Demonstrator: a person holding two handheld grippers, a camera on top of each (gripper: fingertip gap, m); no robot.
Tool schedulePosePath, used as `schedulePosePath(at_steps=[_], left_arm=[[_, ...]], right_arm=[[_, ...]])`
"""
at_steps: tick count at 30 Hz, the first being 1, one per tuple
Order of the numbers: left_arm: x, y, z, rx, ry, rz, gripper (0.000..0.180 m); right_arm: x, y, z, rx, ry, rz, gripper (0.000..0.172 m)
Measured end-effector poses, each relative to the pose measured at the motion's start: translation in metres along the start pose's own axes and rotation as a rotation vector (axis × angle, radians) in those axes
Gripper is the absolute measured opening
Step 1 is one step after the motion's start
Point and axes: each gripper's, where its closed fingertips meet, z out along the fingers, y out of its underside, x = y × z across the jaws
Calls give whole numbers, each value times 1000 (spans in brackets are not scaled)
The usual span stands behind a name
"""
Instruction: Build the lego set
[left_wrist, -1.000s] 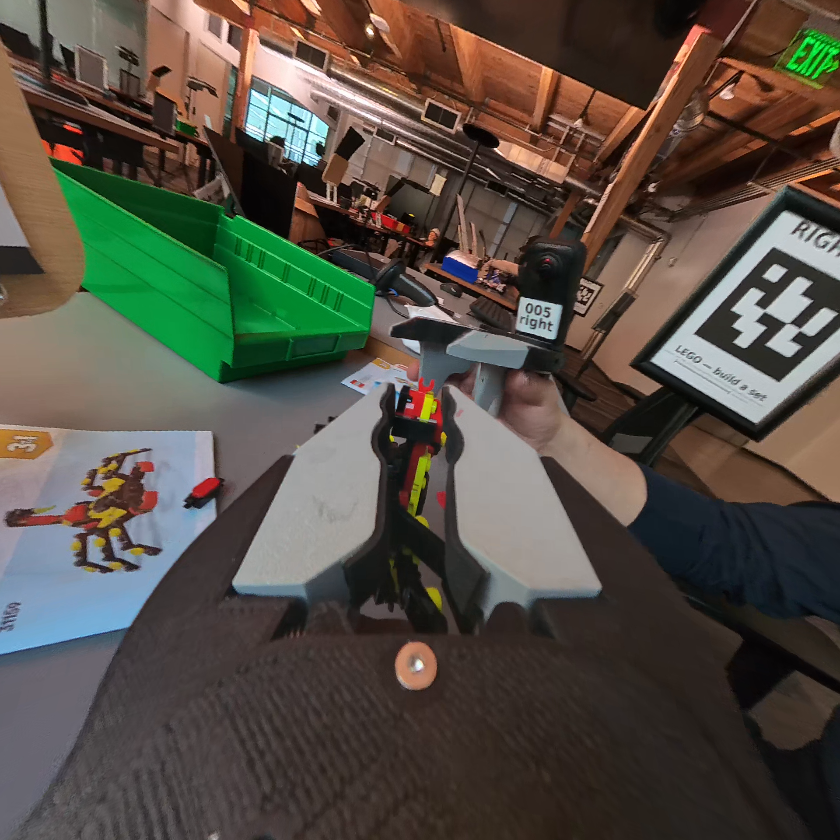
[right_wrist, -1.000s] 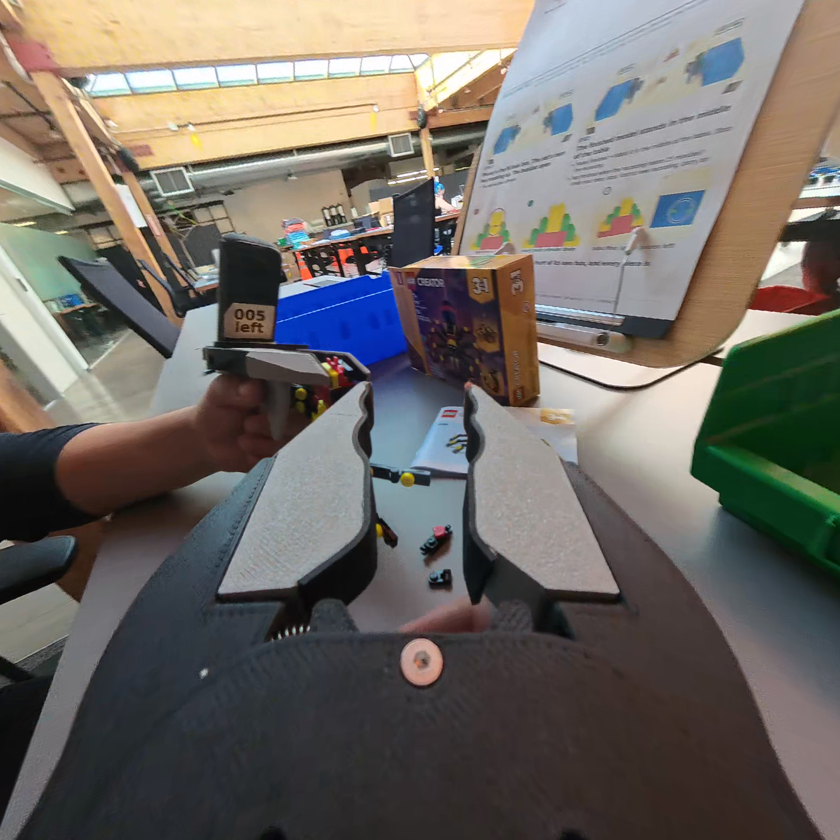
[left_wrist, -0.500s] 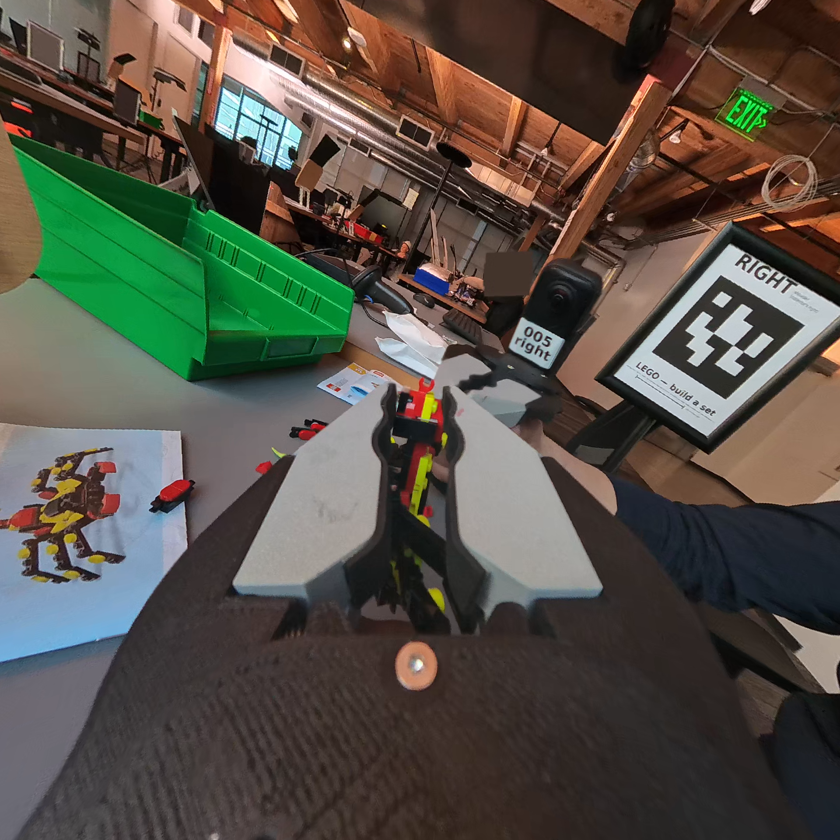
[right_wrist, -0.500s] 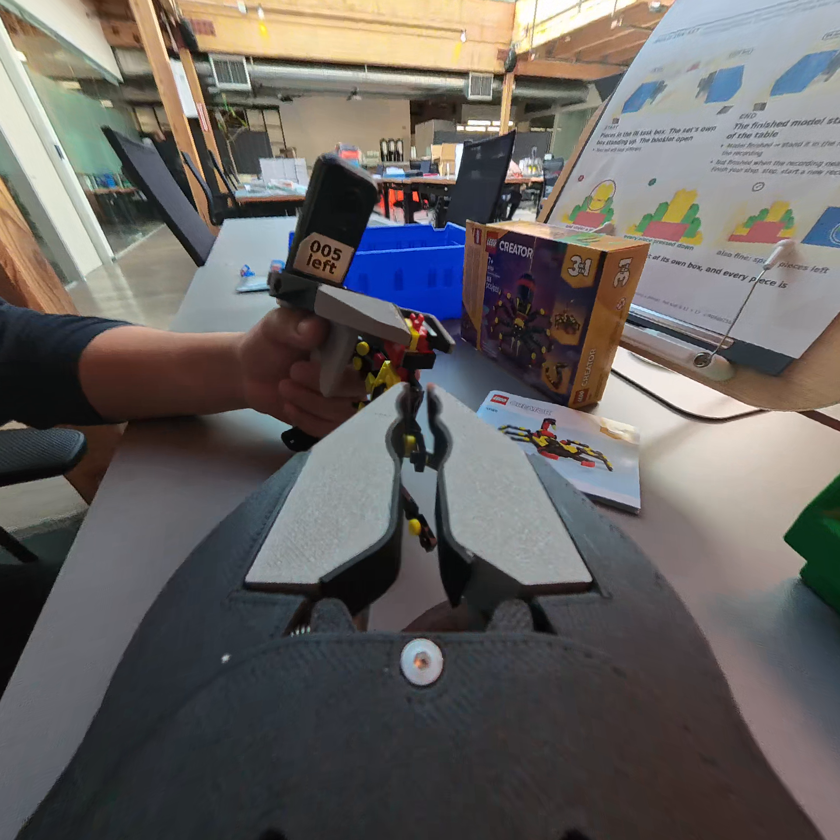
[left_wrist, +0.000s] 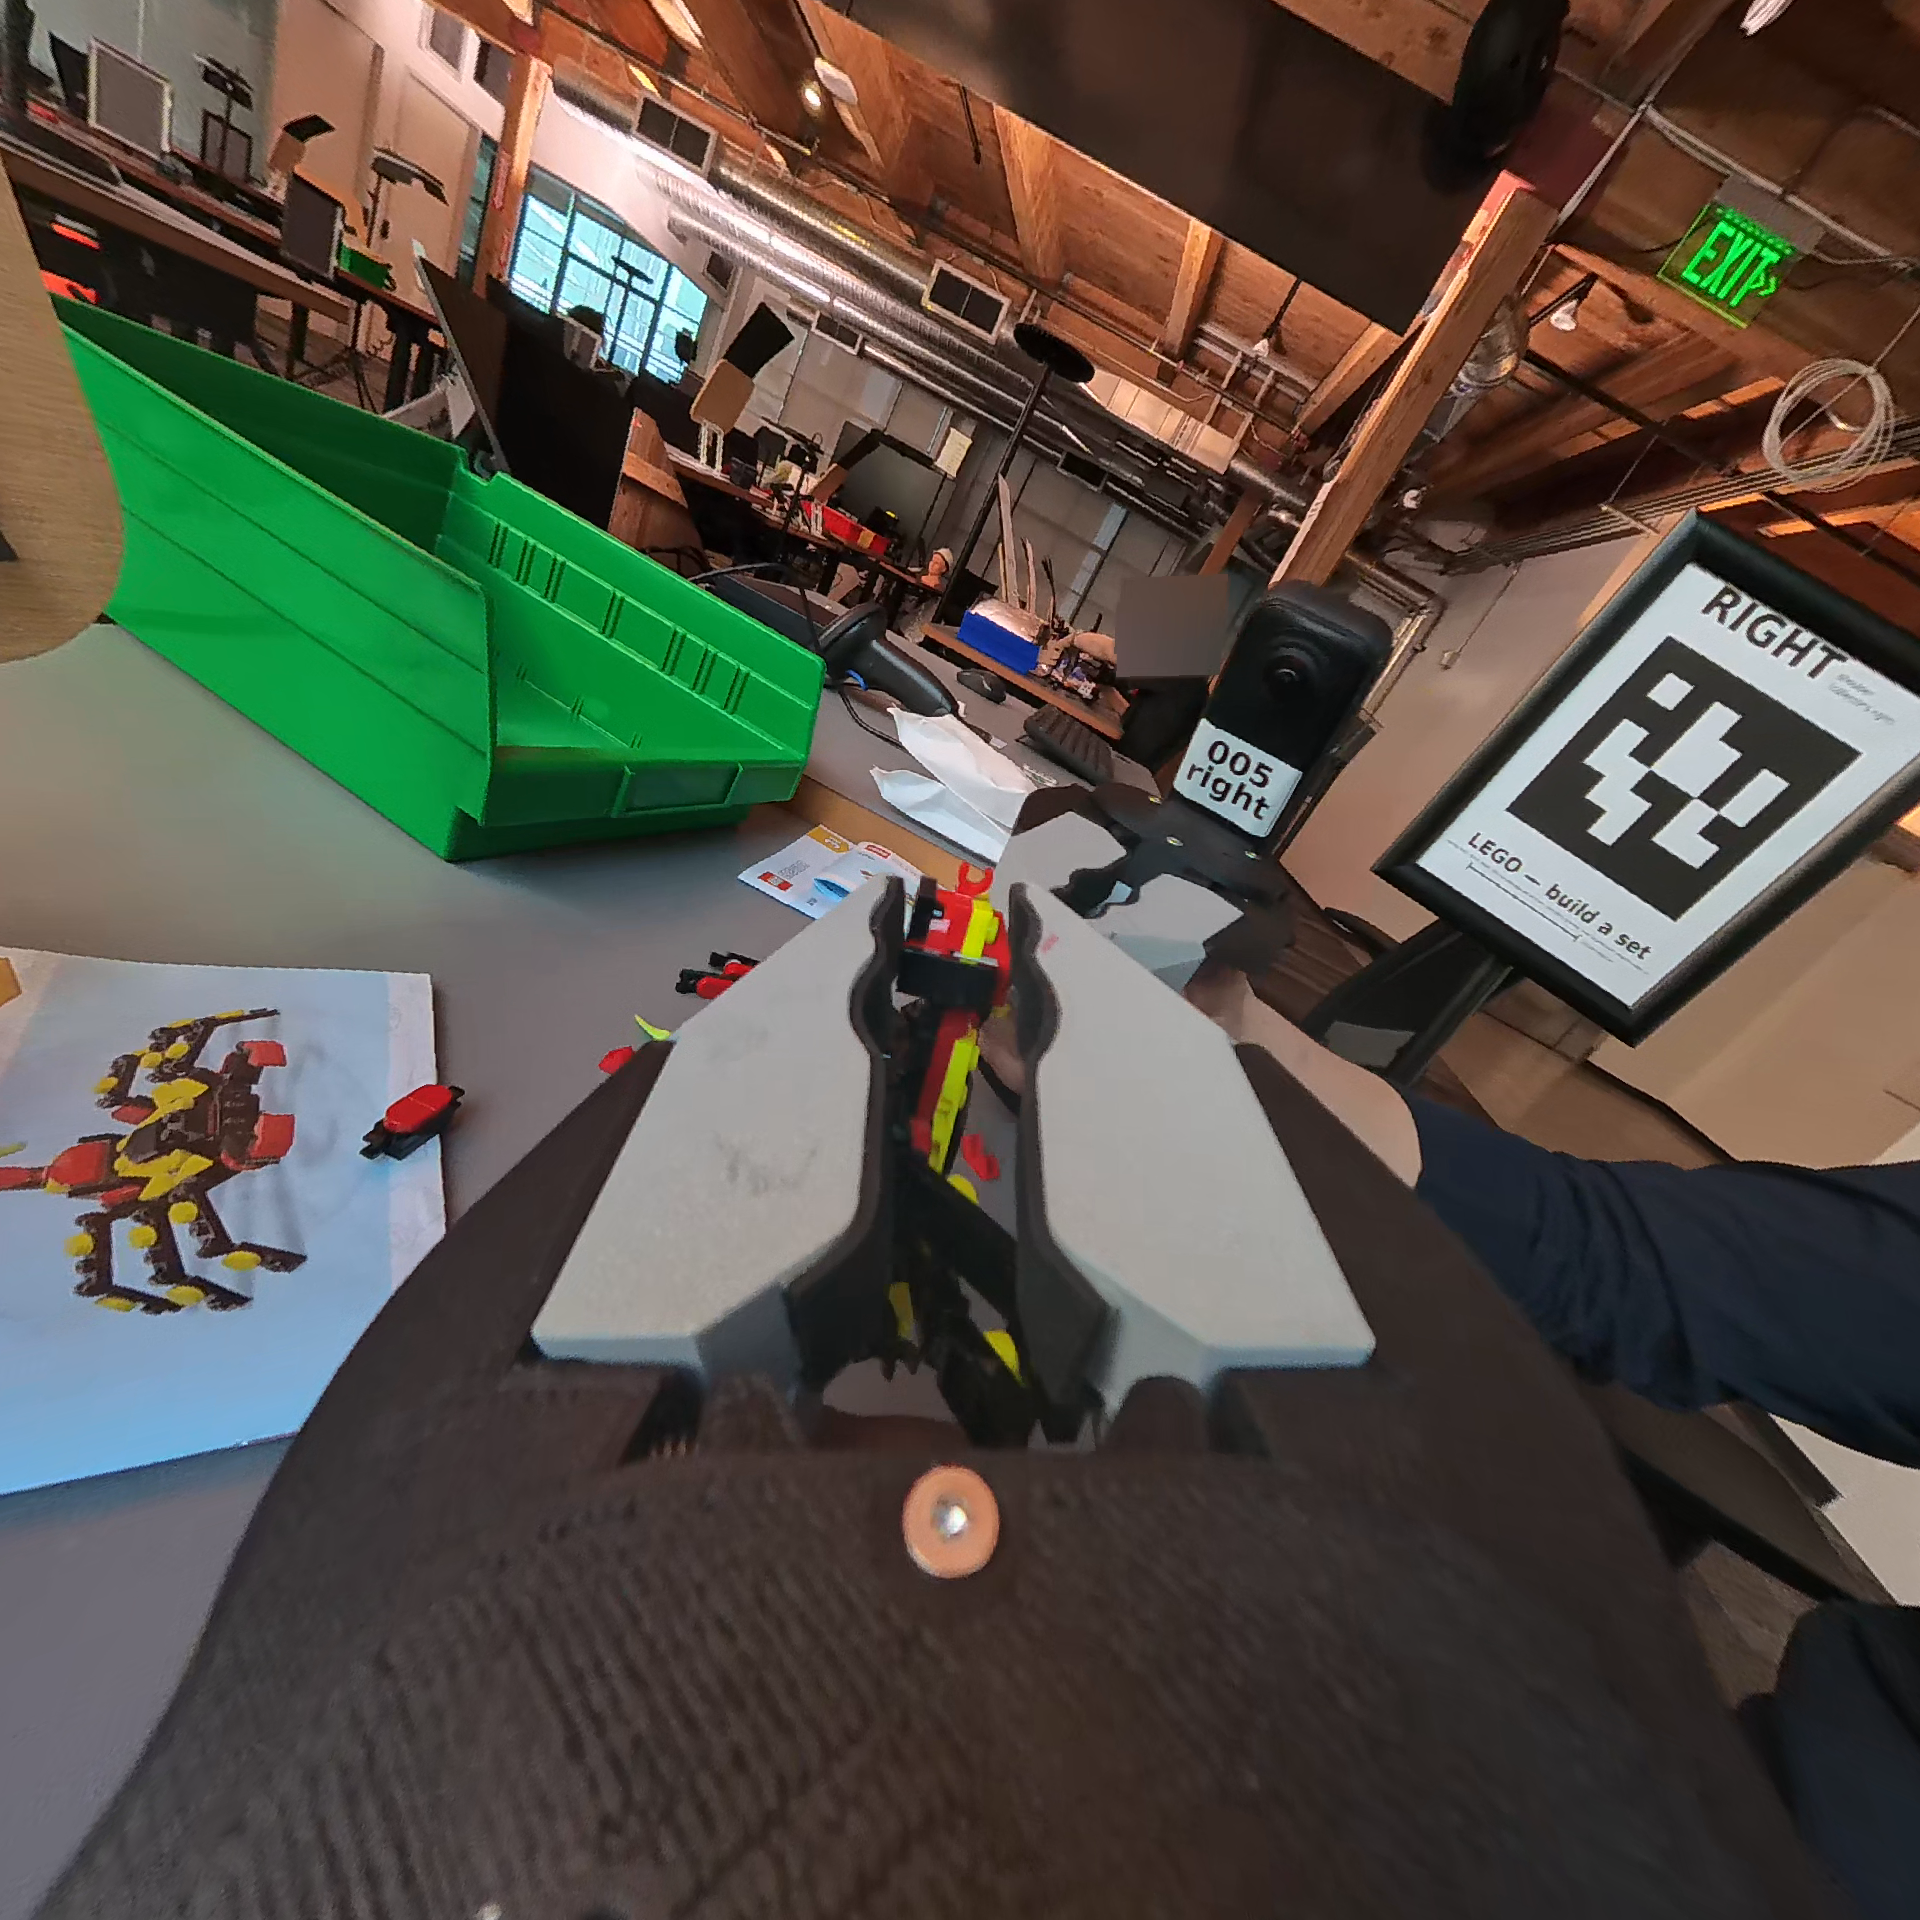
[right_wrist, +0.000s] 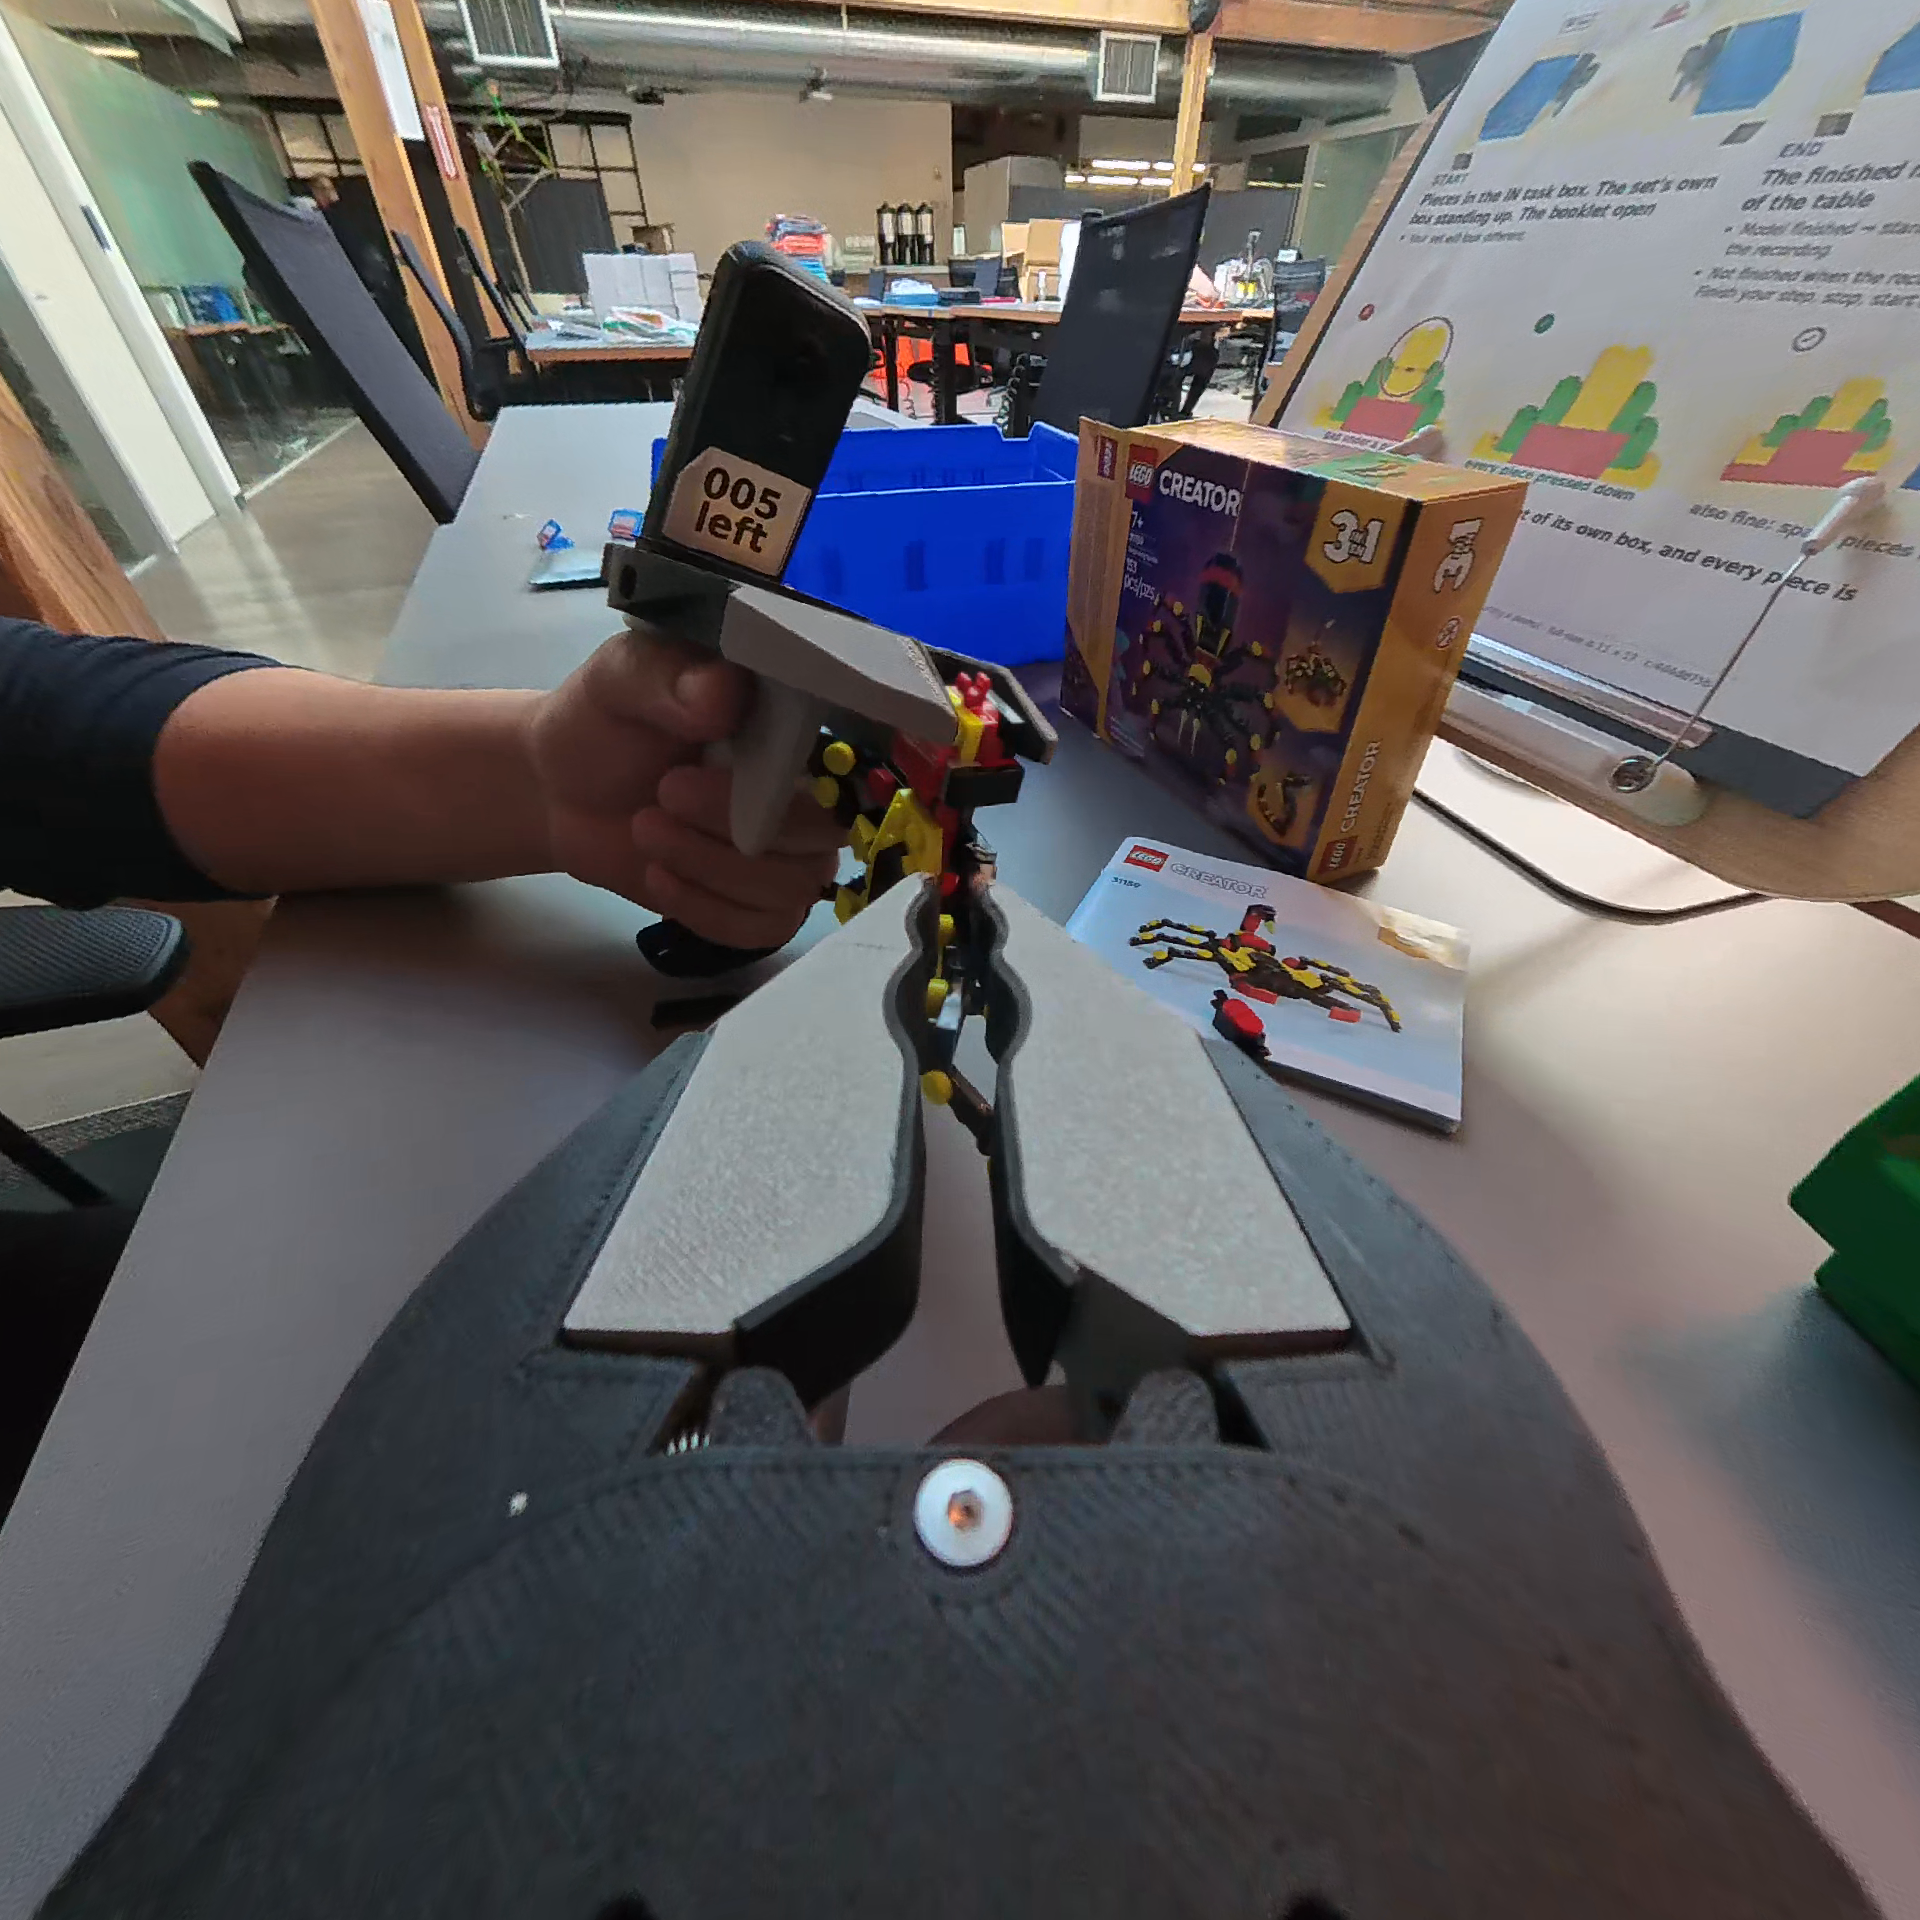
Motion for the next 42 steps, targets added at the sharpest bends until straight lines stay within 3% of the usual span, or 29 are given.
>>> schedulePosePath(at_steps=[6,15,25,42], left_arm=[[-13,-10,-8,45,-63,-2,0],[-13,-2,-4,-8,-103,64,0],[-15,-1,-5,-36,-135,117,11],[9,41,12,-243,-21,170,33]], right_arm=[[12,-9,-7,64,58,16,0],[16,-3,-5,32,87,-13,0],[19,-13,-11,96,84,35,0],[3,-36,-21,234,-32,85,0]])
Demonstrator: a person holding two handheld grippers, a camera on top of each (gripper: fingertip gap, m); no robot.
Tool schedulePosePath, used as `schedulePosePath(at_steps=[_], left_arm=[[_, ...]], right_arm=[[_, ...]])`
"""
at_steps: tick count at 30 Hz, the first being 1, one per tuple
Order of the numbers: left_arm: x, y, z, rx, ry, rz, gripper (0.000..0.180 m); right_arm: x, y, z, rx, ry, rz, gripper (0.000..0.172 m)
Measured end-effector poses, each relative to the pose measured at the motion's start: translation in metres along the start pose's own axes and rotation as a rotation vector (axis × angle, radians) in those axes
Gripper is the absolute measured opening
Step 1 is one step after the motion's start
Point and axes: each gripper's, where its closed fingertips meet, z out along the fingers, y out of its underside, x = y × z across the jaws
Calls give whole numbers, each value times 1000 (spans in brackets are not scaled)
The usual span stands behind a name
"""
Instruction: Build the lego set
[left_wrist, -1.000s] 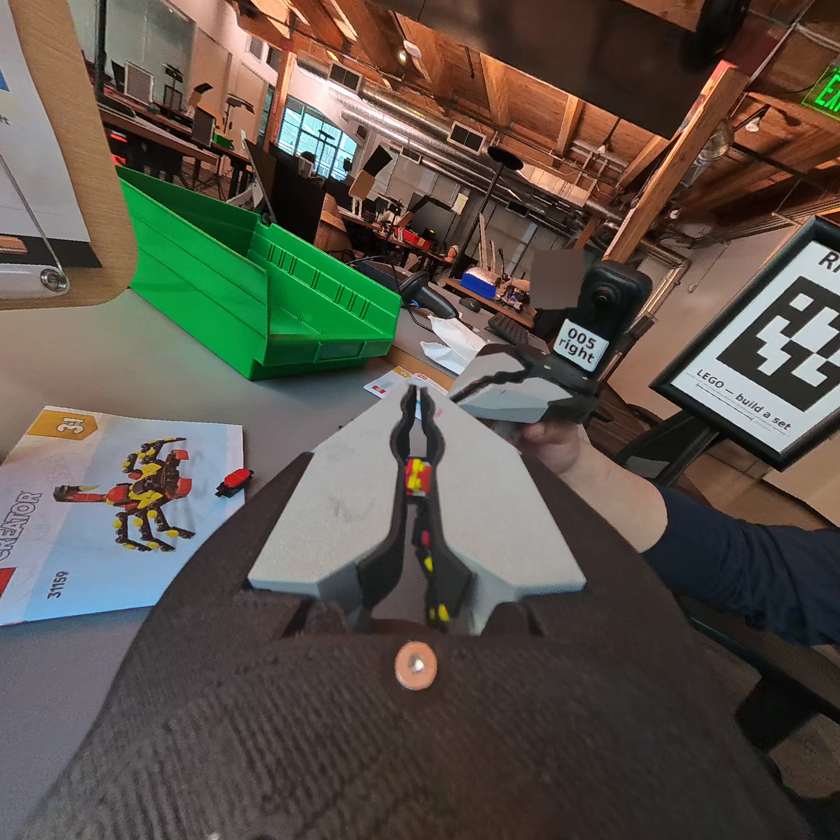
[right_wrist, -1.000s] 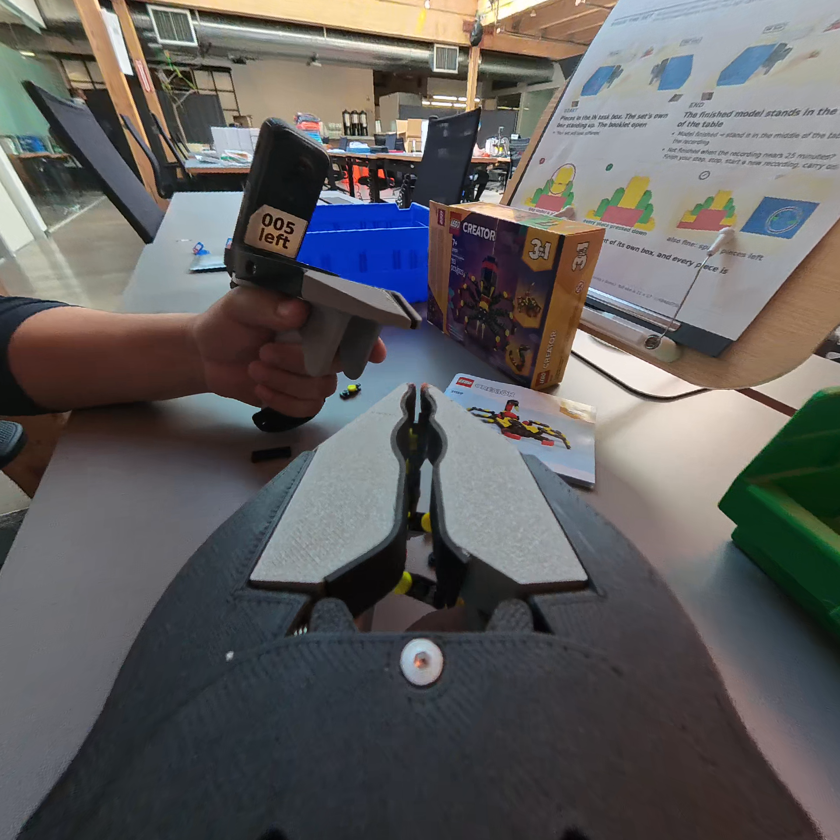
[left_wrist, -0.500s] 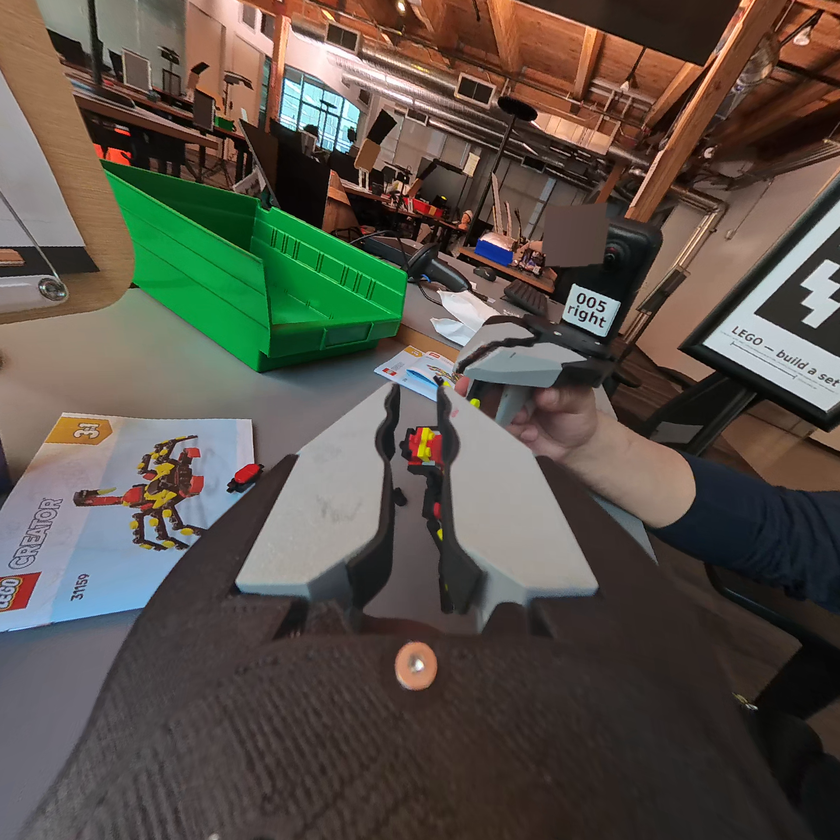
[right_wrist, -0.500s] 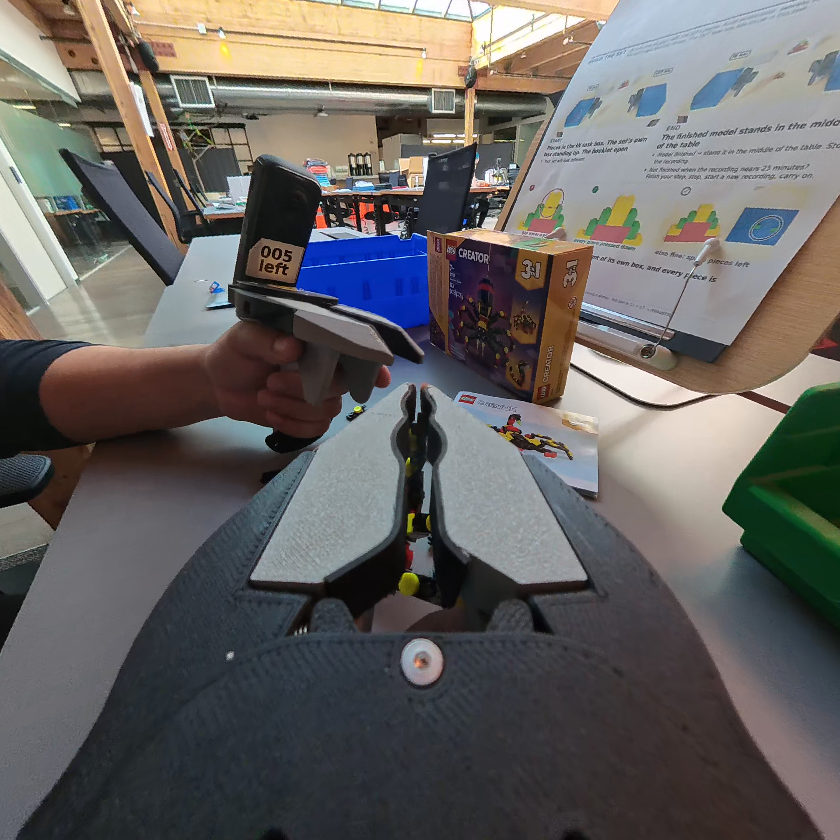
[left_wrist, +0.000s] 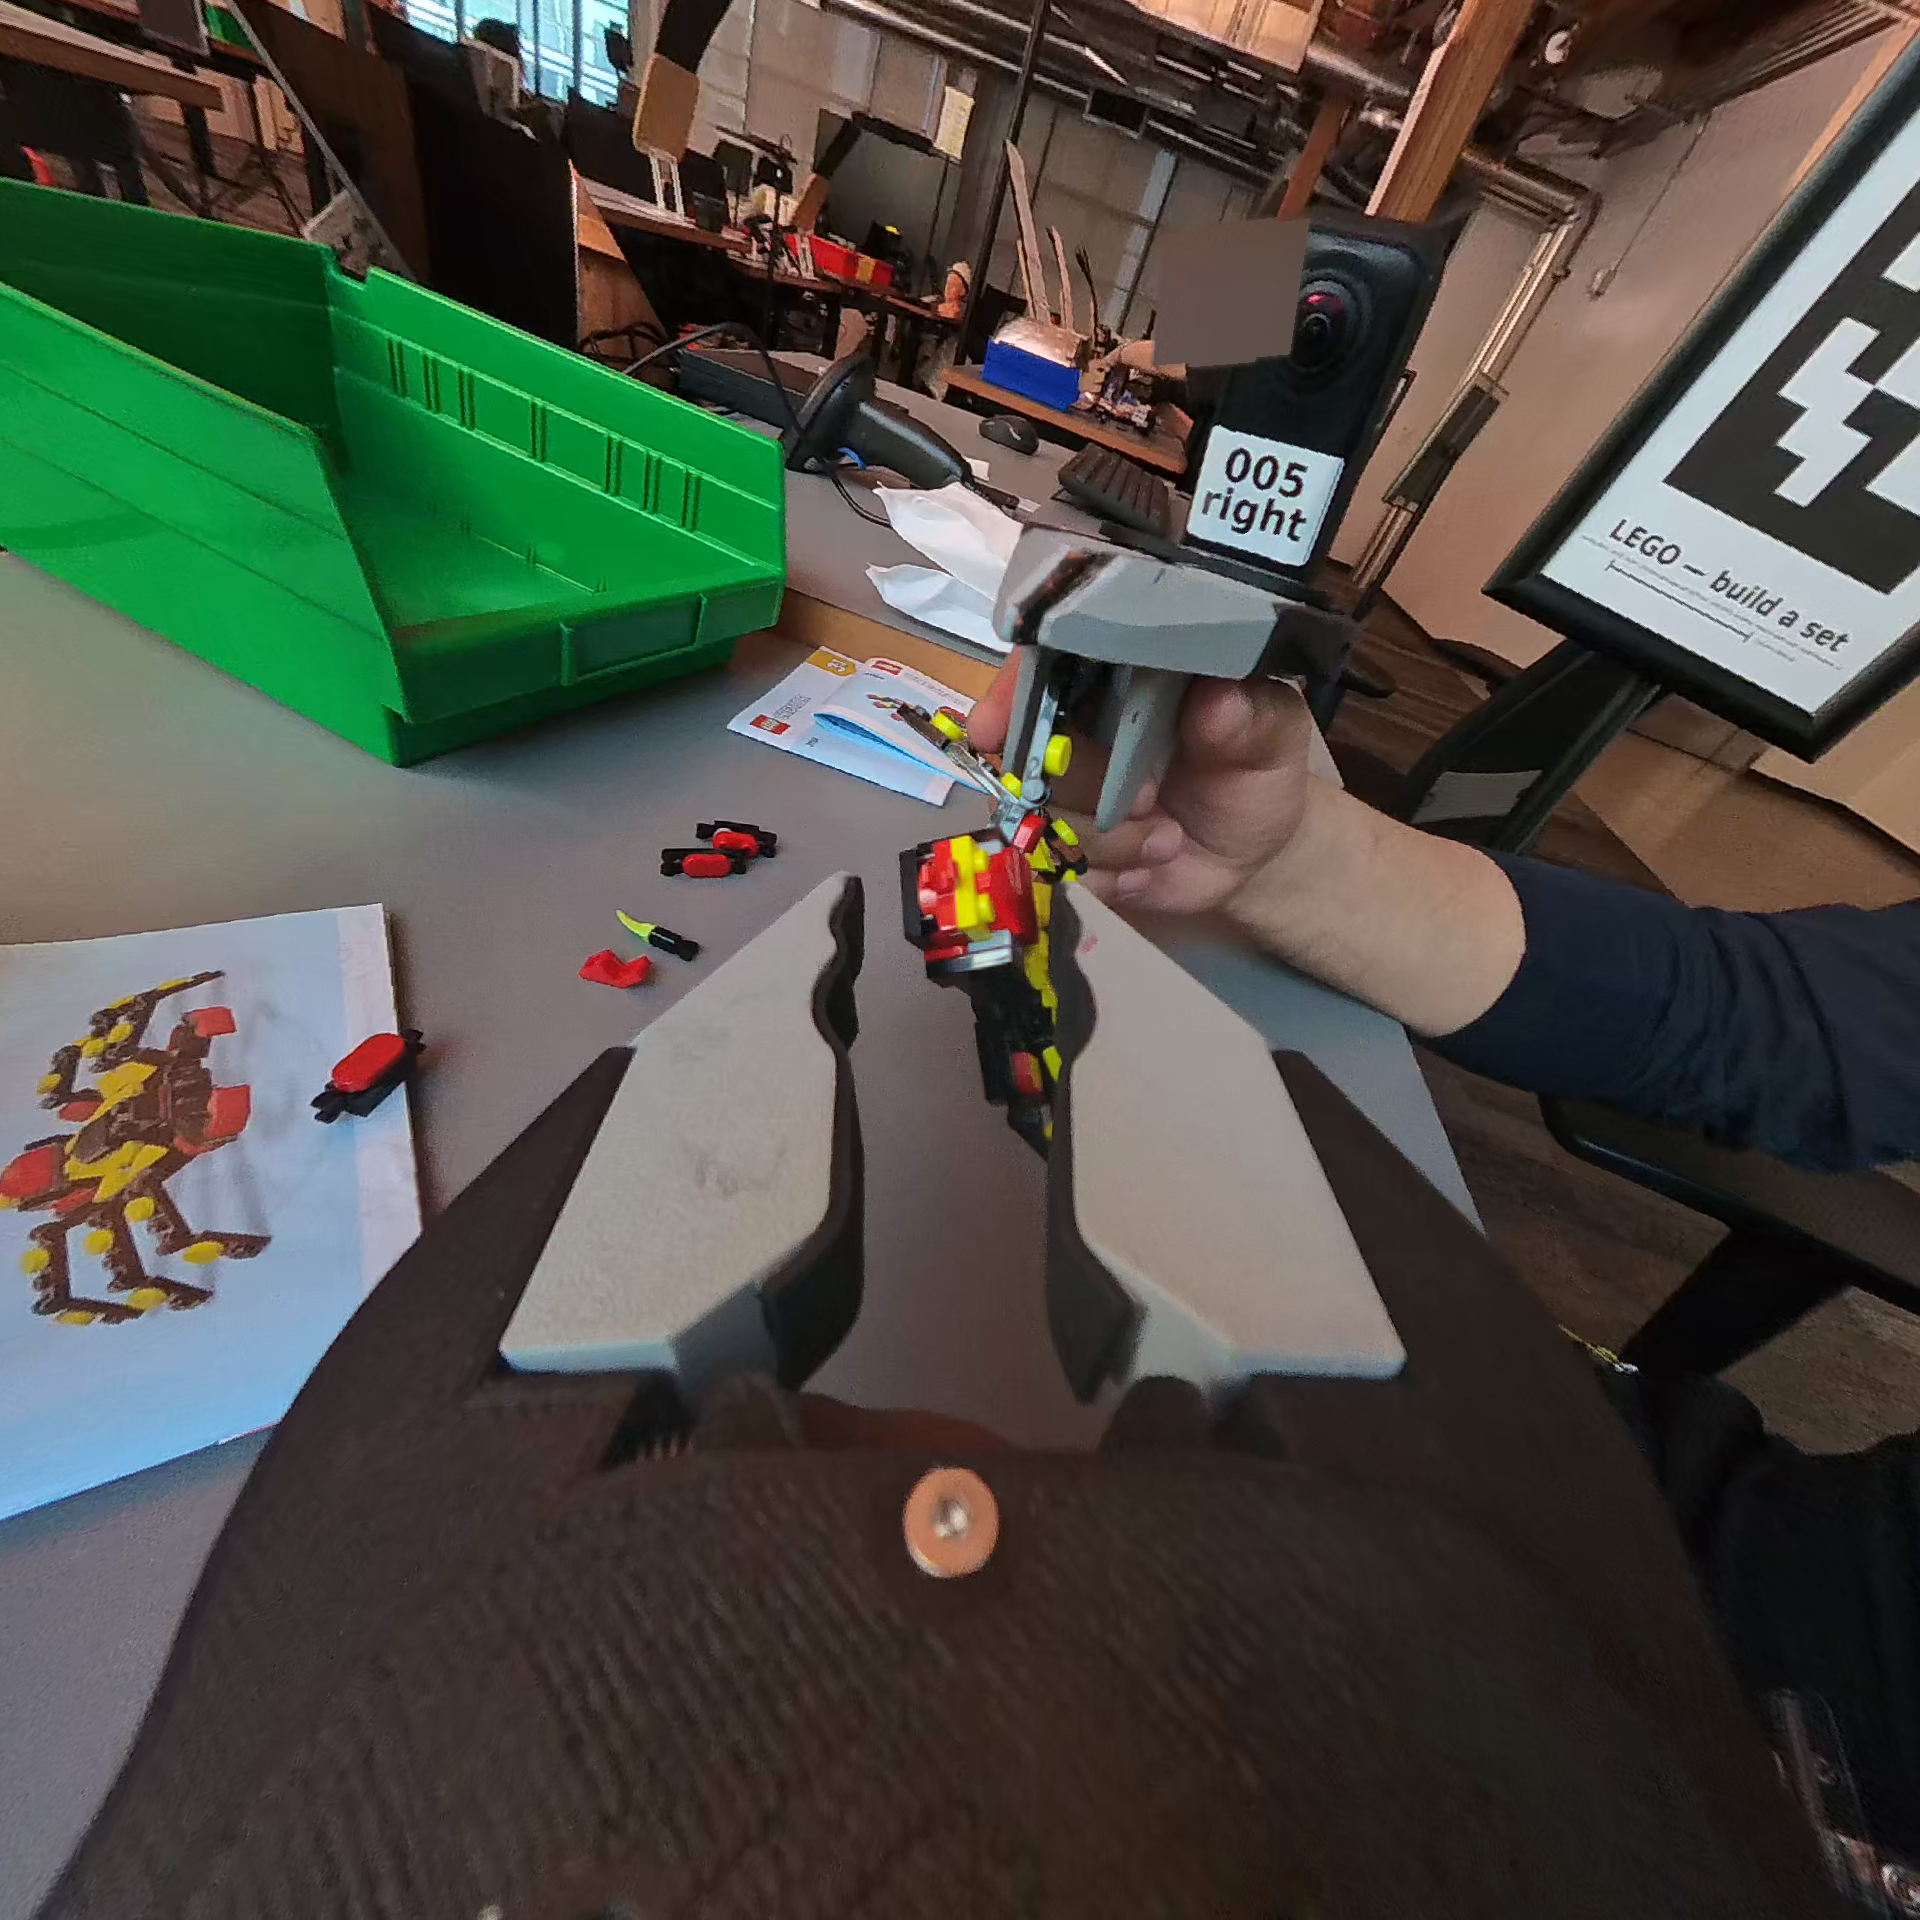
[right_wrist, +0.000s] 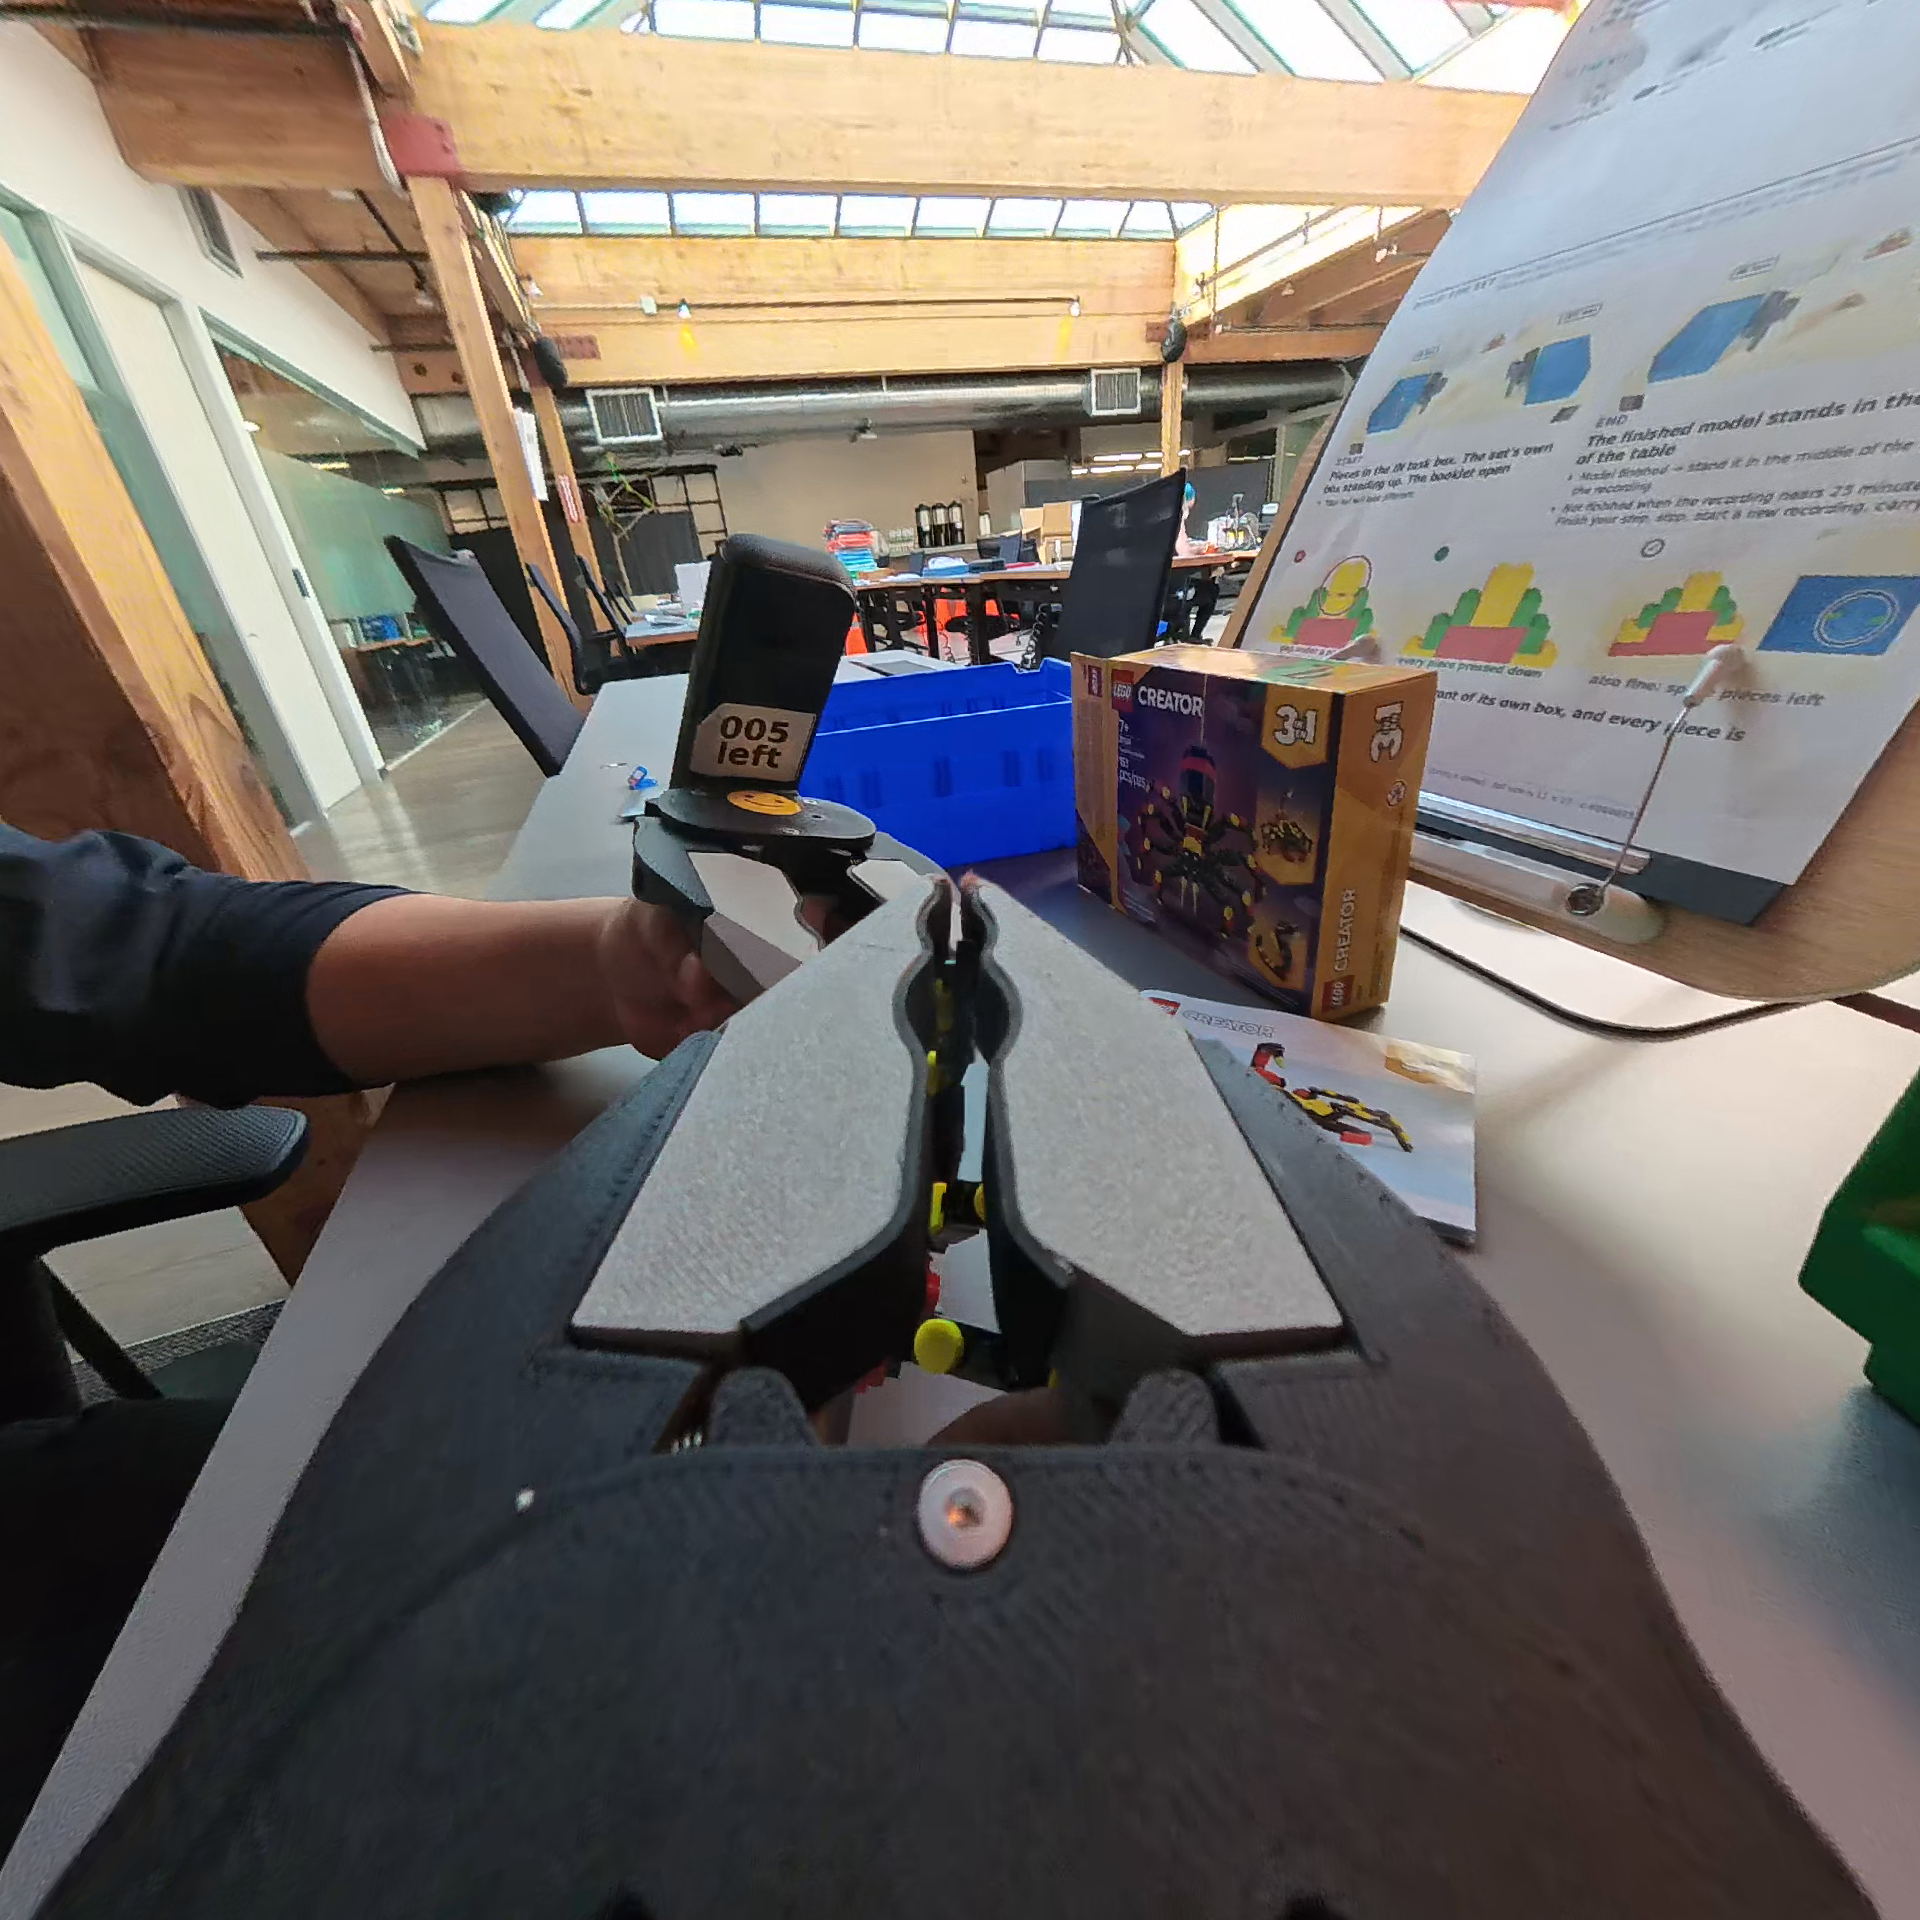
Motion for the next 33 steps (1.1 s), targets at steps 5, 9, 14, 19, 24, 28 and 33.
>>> schedulePosePath(at_steps=[5,9,14,19,24,28,33], left_arm=[[0,-2,-1,11,-15,54,22],[-8,-4,-4,23,-57,38,21],[-21,-12,-10,77,-105,-12,21],[-26,-21,-17,128,-125,-30,20],[-26,-22,-17,128,-132,-5,20],[-23,-27,-19,165,-108,-20,19],[-16,-33,-20,204,-62,-31,19]], right_arm=[[-3,-3,-1,25,-28,32,0],[6,-12,-6,93,11,63,6],[26,-28,-21,182,90,121,7],[30,-19,-18,138,113,128,11],[27,-5,-8,68,111,111,20],[30,-8,-12,73,142,77,11],[26,-11,-11,90,102,108,18]])
